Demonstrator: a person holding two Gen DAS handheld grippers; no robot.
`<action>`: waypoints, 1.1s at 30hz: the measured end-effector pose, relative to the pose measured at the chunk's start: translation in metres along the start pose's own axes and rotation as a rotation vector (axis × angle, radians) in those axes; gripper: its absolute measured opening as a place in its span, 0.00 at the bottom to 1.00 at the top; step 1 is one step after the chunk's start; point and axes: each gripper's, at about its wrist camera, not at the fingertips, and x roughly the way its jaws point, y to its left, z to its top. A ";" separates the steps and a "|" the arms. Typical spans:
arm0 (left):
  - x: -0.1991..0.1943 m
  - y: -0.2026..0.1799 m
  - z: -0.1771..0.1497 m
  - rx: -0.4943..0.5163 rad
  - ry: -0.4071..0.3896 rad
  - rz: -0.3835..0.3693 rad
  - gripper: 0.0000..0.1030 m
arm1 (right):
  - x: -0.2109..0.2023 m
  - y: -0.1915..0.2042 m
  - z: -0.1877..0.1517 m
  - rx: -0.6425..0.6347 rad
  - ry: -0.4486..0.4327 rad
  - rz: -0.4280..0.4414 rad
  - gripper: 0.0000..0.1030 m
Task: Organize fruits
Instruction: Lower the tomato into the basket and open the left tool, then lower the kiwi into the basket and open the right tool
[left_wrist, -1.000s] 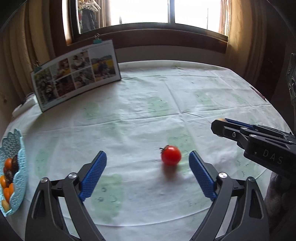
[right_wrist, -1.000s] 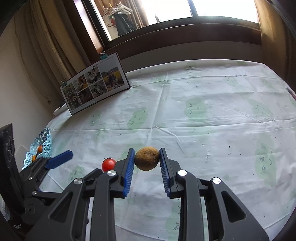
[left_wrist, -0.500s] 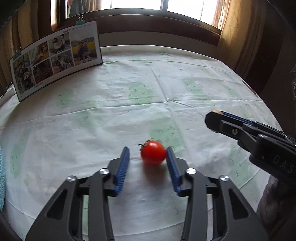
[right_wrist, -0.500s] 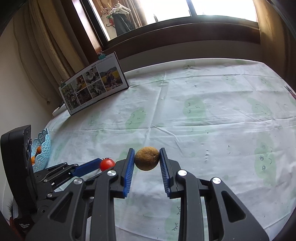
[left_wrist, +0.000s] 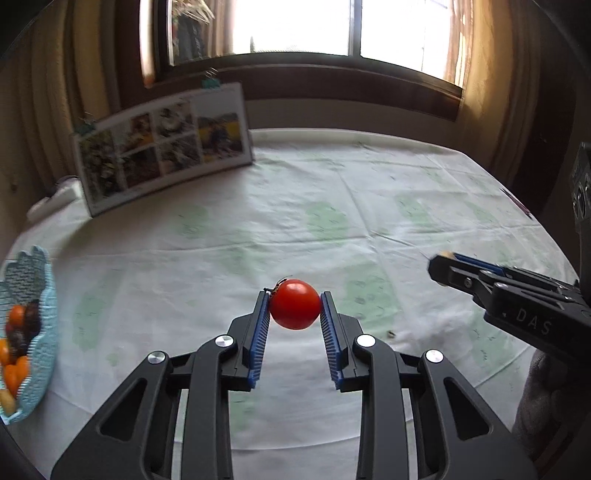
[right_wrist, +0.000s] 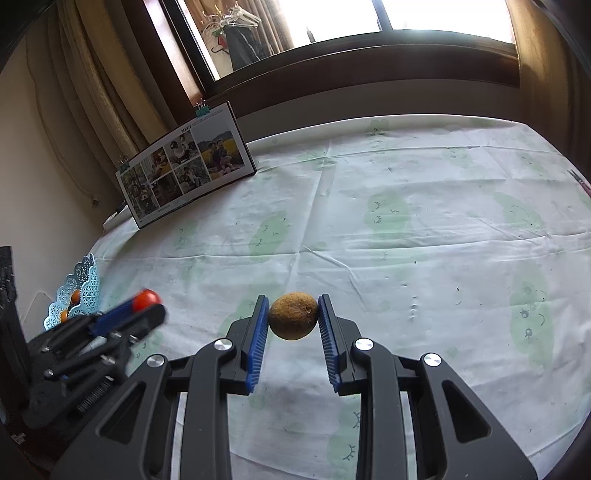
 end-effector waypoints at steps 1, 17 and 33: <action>-0.004 0.005 0.001 -0.008 -0.012 0.019 0.28 | 0.001 0.000 0.000 -0.001 0.002 -0.001 0.27; -0.059 0.123 -0.003 -0.214 -0.122 0.345 0.28 | 0.007 0.010 -0.005 -0.030 0.016 -0.021 0.27; -0.075 0.168 -0.022 -0.321 -0.140 0.430 0.57 | 0.007 0.043 -0.004 -0.089 0.020 -0.012 0.27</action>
